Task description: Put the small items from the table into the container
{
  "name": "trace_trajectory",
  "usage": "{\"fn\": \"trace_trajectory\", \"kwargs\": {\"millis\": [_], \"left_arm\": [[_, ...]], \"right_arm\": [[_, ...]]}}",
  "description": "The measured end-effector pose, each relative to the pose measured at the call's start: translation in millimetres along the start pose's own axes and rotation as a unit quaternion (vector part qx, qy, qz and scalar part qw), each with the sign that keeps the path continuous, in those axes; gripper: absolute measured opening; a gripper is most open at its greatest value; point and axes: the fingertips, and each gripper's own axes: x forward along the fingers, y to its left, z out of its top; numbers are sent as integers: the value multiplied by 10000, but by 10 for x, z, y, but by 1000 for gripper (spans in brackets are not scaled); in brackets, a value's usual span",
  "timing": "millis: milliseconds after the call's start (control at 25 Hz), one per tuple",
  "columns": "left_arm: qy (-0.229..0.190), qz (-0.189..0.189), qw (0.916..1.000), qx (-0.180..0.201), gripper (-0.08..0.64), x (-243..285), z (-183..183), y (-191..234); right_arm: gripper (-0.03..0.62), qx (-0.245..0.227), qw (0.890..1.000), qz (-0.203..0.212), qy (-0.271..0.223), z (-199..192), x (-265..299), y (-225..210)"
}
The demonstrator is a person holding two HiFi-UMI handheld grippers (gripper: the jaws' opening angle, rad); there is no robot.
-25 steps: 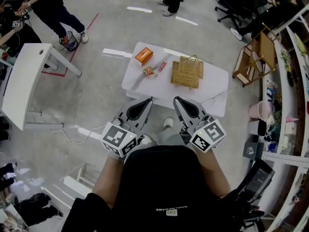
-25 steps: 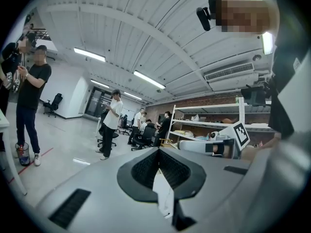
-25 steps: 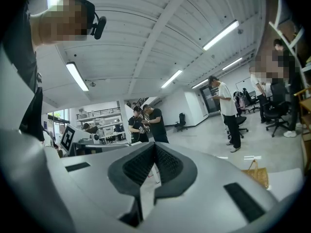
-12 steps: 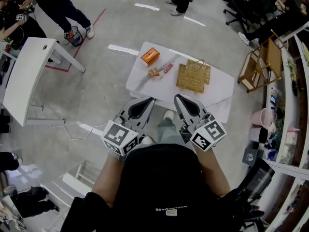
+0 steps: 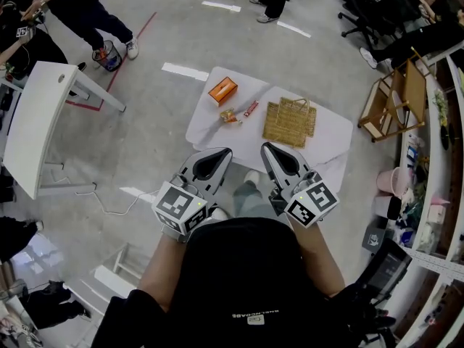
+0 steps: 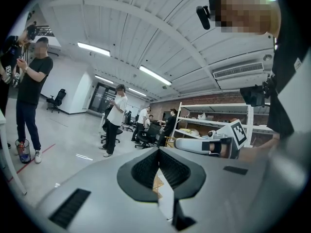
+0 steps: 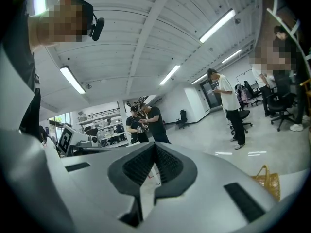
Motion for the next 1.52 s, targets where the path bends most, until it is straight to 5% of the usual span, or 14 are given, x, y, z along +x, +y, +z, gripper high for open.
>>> {"fn": "trace_trajectory", "kwargs": {"millis": [440,1080,1520], "left_arm": [[-5,48,9999,-135,5,680,222,319],[139,309,9993,164,6,1969,366,395],[440,628,9970,109,9,2220,252,533]], "right_arm": [[9,45,10000,45,63,256,296,-663],[11,39,9996,265,-1,577,378,-1855],[11,340,9992,206,20,512,371,-2219]]}}
